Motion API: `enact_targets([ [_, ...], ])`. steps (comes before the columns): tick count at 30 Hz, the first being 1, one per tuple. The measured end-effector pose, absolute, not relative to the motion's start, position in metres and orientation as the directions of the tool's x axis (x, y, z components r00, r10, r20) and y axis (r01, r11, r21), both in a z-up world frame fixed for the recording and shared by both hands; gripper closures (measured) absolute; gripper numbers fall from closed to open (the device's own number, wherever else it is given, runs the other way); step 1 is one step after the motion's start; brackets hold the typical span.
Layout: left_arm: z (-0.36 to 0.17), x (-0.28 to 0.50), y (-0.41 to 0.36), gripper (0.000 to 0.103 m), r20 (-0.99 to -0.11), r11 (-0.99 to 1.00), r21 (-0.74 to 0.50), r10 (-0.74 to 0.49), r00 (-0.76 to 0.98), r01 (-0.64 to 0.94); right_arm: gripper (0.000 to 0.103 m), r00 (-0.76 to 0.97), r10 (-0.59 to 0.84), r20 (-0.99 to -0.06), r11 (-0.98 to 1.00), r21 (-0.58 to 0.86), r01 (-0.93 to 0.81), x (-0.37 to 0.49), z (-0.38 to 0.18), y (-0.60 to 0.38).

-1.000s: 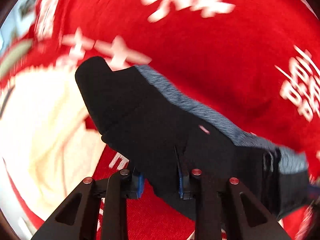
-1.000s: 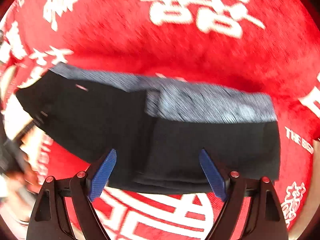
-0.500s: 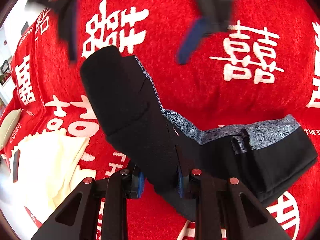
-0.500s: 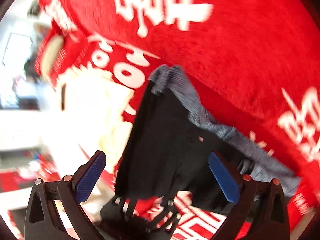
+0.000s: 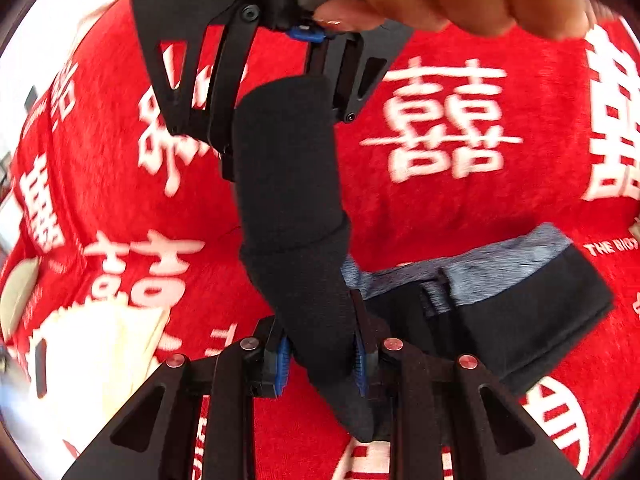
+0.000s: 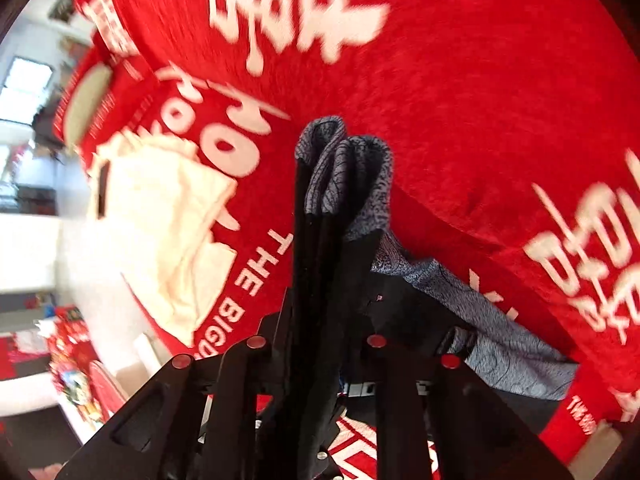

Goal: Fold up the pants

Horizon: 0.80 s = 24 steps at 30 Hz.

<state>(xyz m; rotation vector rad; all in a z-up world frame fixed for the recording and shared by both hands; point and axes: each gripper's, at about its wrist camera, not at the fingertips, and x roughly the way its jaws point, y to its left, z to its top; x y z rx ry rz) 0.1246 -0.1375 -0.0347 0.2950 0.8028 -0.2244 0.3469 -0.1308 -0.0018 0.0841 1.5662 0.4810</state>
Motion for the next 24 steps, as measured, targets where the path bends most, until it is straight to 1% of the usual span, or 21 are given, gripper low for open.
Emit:
enact_targets([
  [5, -0.017, 0.106, -0.180, 0.077, -0.720, 0.887, 0.199, -0.157, 0.676, 0.417, 0.086, 0.042, 0.511, -0.859, 0.855, 0.502, -0.125, 0.319, 0.024, -0.209],
  [9, -0.012, 0.091, -0.224, 0.076, -0.735, 0.834, 0.199, -0.220, 0.642, 0.515, 0.086, 0.130, 0.576, -0.807, 0.817, 0.572, -0.072, 0.288, 0.028, -0.274],
  [12, -0.020, 0.082, -0.259, 0.076, -0.761, 0.796, 0.196, -0.245, 0.601, 0.573, 0.086, 0.183, 0.600, -0.779, 0.793, 0.609, -0.008, 0.263, 0.018, -0.326],
  [15, -0.039, 0.073, -0.293, 0.076, -0.799, 0.758, 0.208, -0.233, 0.555, 0.618, 0.086, 0.210, 0.596, -0.775, 0.789, 0.613, 0.024, 0.240, 0.001, -0.366],
  [18, -0.070, 0.066, -0.327, 0.076, -0.843, 0.726, 0.230, -0.184, 0.505, 0.648, 0.086, 0.228, 0.585, -0.778, 0.786, 0.613, 0.076, 0.221, -0.029, -0.404],
  [22, -0.102, 0.060, -0.363, 0.076, -0.862, 0.704, 0.275, -0.121, 0.492, 0.655, 0.088, 0.227, 0.575, -0.786, 0.769, 0.614, 0.178, 0.206, -0.079, -0.446],
  [24, -0.108, 0.055, -0.374, 0.076, -0.857, 0.691, 0.300, -0.107, 0.504, 0.658, 0.089, 0.241, 0.592, -0.769, 0.740, 0.637, 0.215, 0.199, -0.095, -0.463],
])
